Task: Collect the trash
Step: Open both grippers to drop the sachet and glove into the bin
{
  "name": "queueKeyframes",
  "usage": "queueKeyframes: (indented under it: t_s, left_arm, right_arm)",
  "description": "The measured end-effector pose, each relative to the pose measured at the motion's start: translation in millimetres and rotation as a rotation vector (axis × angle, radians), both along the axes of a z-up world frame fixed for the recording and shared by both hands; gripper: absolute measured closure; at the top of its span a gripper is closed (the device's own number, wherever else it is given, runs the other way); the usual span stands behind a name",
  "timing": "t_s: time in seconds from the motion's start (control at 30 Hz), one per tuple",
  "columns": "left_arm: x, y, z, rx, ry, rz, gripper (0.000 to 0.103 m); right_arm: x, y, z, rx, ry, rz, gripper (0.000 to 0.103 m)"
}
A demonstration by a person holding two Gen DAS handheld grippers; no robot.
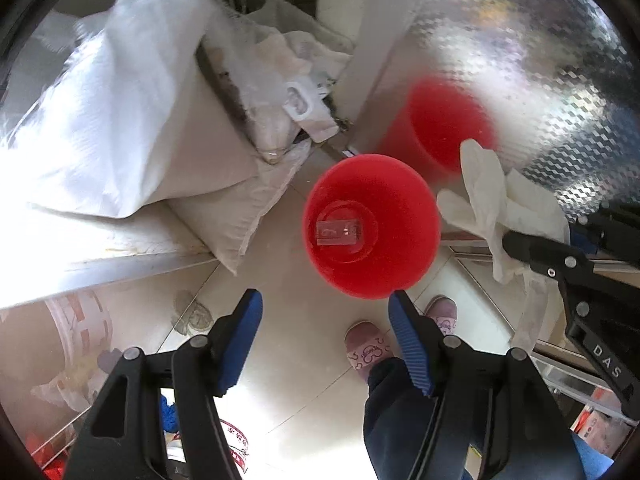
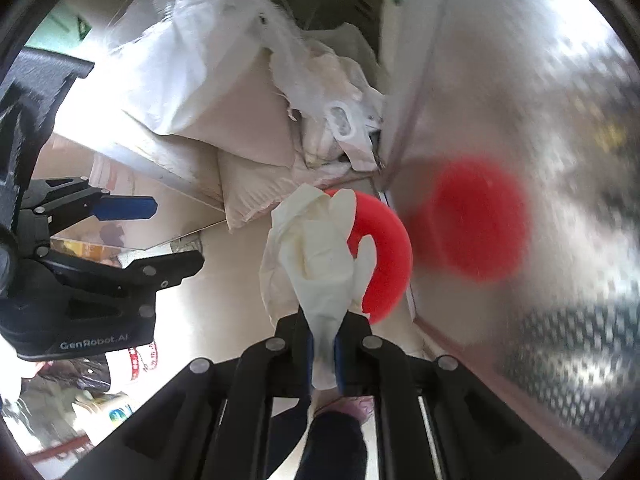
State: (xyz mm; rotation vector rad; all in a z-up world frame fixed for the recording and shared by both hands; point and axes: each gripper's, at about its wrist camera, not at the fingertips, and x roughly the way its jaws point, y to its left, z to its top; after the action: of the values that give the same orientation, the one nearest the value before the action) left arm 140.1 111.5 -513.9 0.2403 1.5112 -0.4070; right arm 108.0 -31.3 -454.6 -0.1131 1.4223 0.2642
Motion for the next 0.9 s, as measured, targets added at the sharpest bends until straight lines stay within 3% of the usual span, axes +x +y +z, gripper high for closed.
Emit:
queueKeyframes:
  t_s: [0.07,0.23,0.3,0.47,0.6,0.9]
  left_arm:
    - [0,3,-1,0.009,-0.005,0.008,0.039]
    - [-1,10,-3,0.015,-0.007,0.023,0.039]
    - [-3,8,-2,0.020,-0.010,0.021,0.039]
    - [-10,6,10,0.020,-0.018,0.005,0.039]
    - [-17,6,36,-0.001,-0.037,-0.006,0.039]
    - [-27,19,135,-0.053,-0.082,0.060,0.039]
  right_arm:
    - [4,4,-1,-0.015,-0.007,0.022,0.086]
    - [6,9,0,-0.041,-0.034,0.062,0.053]
    - [6,10,0,-0.058,-0.049,0.069,0.049]
    - [2,10,4,-0.075,-0.033,0.060,0.049]
    - [-4,9,23,-0.058,-0.033,0.044,0.049]
    - [-16,12,112,-0.056,-0.098,0.023,0.049]
